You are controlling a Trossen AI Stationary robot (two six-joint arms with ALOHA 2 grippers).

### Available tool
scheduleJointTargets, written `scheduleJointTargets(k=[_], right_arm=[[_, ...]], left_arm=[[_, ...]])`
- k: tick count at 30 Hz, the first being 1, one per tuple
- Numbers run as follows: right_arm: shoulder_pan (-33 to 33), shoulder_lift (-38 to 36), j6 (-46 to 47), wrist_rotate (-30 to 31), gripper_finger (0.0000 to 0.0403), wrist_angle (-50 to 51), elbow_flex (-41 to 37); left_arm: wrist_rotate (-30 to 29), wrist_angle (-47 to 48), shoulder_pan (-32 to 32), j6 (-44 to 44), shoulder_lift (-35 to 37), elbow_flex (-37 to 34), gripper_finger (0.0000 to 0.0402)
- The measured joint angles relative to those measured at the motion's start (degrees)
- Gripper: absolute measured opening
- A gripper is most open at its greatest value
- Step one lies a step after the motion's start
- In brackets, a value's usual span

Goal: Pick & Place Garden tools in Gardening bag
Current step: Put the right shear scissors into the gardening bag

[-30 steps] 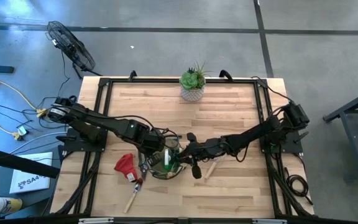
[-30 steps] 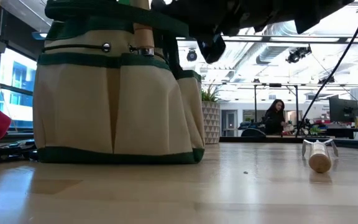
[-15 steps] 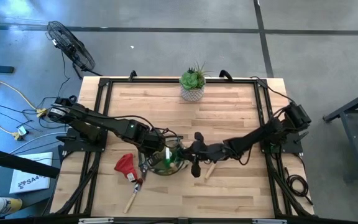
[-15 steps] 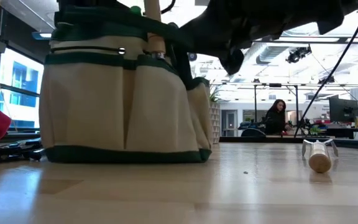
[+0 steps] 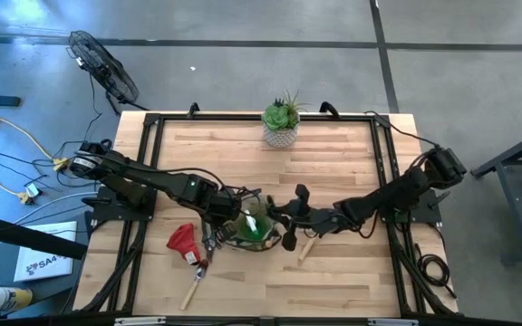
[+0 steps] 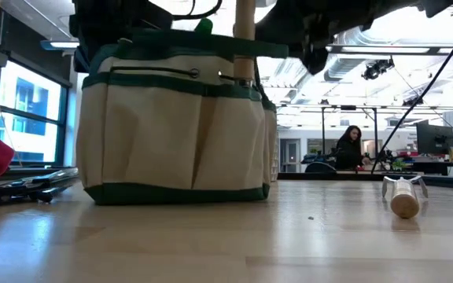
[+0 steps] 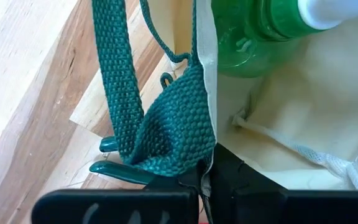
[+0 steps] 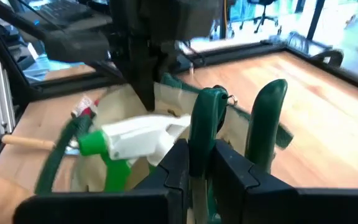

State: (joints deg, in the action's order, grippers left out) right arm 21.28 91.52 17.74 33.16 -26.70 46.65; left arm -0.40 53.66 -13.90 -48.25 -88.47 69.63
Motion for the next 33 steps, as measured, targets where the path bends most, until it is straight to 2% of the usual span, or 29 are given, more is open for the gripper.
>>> scheduleJointTargets(k=[10, 20, 27, 30, 33], right_arm=[[-1.3, 0.9, 0.3, -2.4, 0.0036, 0.8, 0.0], [-2.7, 2.3, 4.7, -6.1, 0.0038, 2.0, 0.1], [-2.6, 2.3, 5.1, -6.3, 0.0121, 2.7, 0.1], [-2.7, 2.3, 5.2, -6.4, 0.0145, 3.0, 0.1], [-2.7, 2.3, 4.2, -9.0, 0.0163, 2.8, 0.1]], left_arm=[[0.3, 0.0, 0.0, 0.0, 0.0, 0.0, 0.0006], [0.7, -0.1, 0.0, 0.2, 0.0, 0.0, 0.0006], [0.9, -0.1, 0.0, 0.2, 0.0, 0.0, 0.0006], [0.9, -0.1, 0.0, 0.2, 0.0, 0.0, 0.0006], [0.9, -0.1, 0.0, 0.2, 0.0, 0.0, 0.0006]])
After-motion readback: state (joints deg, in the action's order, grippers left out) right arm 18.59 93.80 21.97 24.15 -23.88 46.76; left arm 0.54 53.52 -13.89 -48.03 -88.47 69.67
